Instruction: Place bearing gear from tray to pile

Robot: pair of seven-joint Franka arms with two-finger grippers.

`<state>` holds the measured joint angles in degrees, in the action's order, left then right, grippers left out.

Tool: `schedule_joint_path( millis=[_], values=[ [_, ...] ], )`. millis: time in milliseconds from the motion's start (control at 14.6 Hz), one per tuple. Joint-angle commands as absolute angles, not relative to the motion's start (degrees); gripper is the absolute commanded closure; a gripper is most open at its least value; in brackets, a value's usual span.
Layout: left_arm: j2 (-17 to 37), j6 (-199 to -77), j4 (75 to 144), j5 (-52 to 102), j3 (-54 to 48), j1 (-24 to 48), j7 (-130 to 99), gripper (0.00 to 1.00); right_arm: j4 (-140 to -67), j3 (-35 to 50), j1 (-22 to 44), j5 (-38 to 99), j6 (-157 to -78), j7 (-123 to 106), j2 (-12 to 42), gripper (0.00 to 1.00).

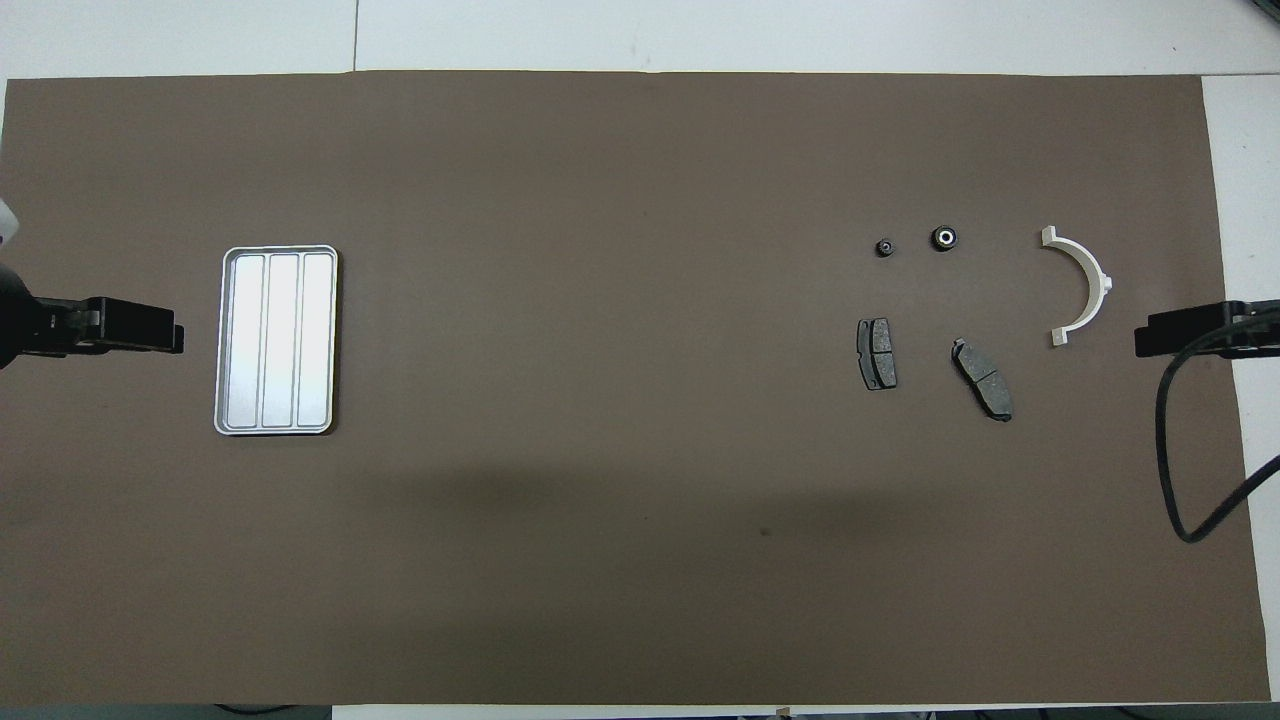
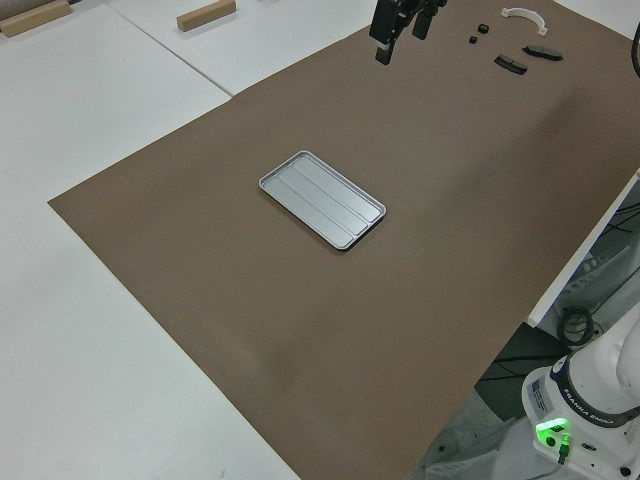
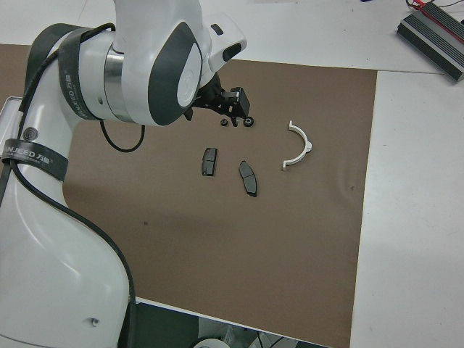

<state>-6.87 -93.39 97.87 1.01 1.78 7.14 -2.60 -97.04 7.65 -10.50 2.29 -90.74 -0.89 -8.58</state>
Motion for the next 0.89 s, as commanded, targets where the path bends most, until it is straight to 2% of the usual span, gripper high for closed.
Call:
schedule_joint_path(
  millis=[0,205,478,615,820],
  values=[
    [-8.7,-94.2,99.9,0.8,2.0,7.3,-2.9,0.00,-97.1,8.2,-13.9,3.0,-90.4,-0.3,-9.5,0.00],
    [-8.7,-94.3,99.9,0.8,2.0,7.3,-2.9,0.00,-97.2,8.3,-14.3,3.2,-84.6,-0.3,-10.6,0.00],
    [-8.7,-94.2,99.9,0.8,2.0,7.3,-2.9,0.00,-97.5,8.3,-15.5,3.2,-84.0,-0.1,-10.8,0.00],
    [-8.7,-94.2,99.9,0.8,1.9,7.3,-2.9,0.00,-97.9,8.3,-16.0,3.2,-86.8,0.1,-10.8,0.00],
    [-8.7,-94.2,99.9,0.8,2.0,7.3,-2.9,0.00,-100.2,8.3,-16.3,2.9,-96.2,0.1,-10.5,0.00]
  ],
)
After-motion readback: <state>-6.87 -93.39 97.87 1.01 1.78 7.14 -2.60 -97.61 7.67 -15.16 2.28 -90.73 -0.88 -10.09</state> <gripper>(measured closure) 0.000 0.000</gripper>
